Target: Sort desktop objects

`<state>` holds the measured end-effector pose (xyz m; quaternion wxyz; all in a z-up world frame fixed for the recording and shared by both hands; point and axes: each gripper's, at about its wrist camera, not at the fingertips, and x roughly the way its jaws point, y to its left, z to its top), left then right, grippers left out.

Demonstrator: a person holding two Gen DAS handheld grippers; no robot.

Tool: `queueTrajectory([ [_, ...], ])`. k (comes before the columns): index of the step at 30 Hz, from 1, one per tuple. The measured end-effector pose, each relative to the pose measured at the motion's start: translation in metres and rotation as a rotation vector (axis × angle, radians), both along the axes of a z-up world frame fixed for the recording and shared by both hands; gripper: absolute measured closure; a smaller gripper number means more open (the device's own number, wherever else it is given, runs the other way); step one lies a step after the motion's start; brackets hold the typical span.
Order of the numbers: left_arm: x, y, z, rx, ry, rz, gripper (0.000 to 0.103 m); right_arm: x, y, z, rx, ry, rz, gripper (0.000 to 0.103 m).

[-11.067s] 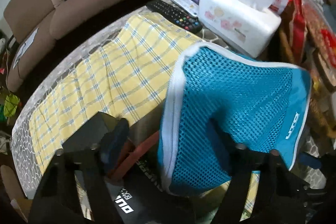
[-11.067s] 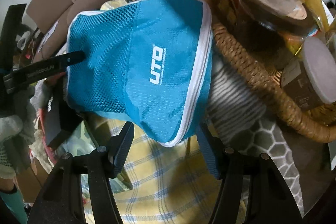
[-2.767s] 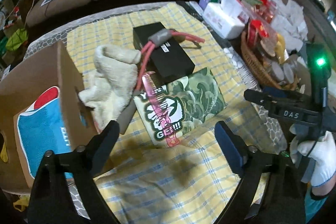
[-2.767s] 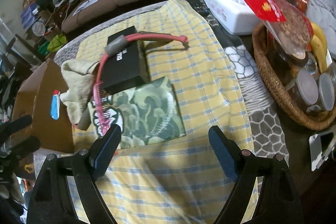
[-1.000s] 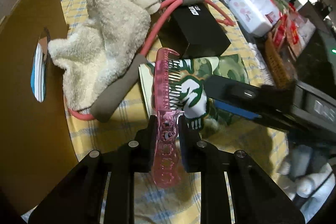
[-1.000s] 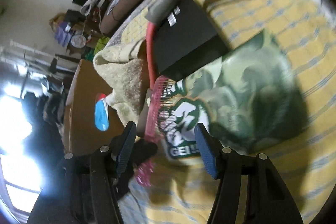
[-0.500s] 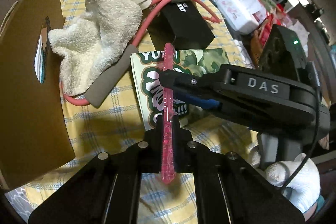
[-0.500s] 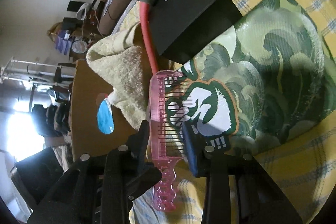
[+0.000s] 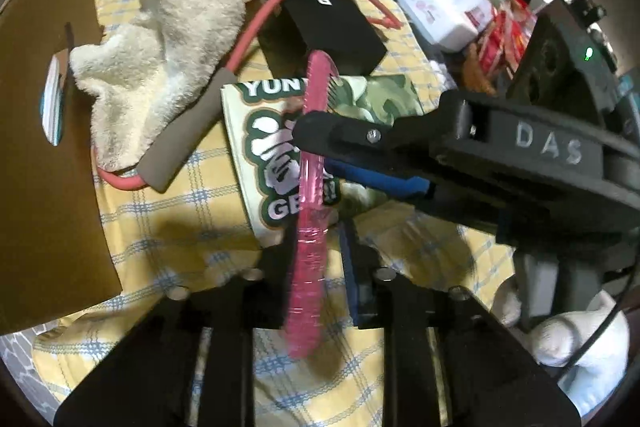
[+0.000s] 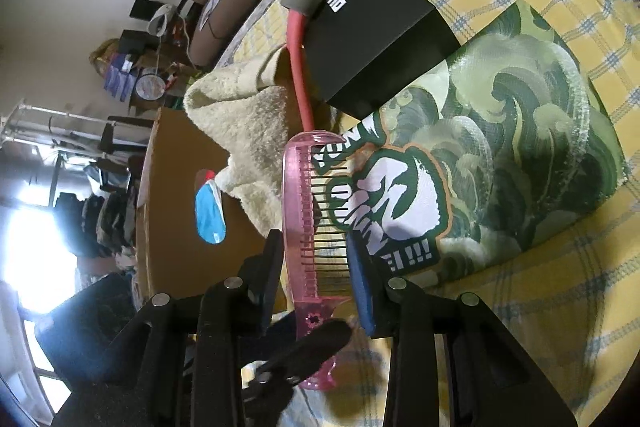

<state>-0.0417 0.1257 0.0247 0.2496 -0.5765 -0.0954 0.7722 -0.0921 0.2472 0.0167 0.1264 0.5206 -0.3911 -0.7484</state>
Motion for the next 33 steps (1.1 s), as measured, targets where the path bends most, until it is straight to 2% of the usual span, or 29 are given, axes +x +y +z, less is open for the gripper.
queueTrajectory([
  [2, 0.006, 0.002, 0.008, -0.007, 0.026, -0.017, 0.092, 0.002, -0.001, 0.005, 0.012, 0.004, 0.002, 0.07],
  [7, 0.012, -0.006, 0.035, 0.03, 0.053, -0.016, 0.092, 0.01, -0.004, 0.03, 0.02, 0.04, 0.005, 0.07],
  [16, 0.026, -0.046, 0.102, 0.075, 0.149, -0.009, 0.093, 0.018, -0.042, 0.11, 0.079, 0.141, 0.049, 0.07],
  [25, 0.028, -0.133, 0.143, 0.09, 0.211, 0.063, 0.093, -0.001, -0.129, 0.16, 0.092, 0.201, 0.126, 0.07],
  [33, 0.014, -0.235, 0.146, 0.076, 0.231, 0.129, 0.093, -0.031, -0.226, 0.164, 0.072, 0.207, 0.21, 0.07],
])
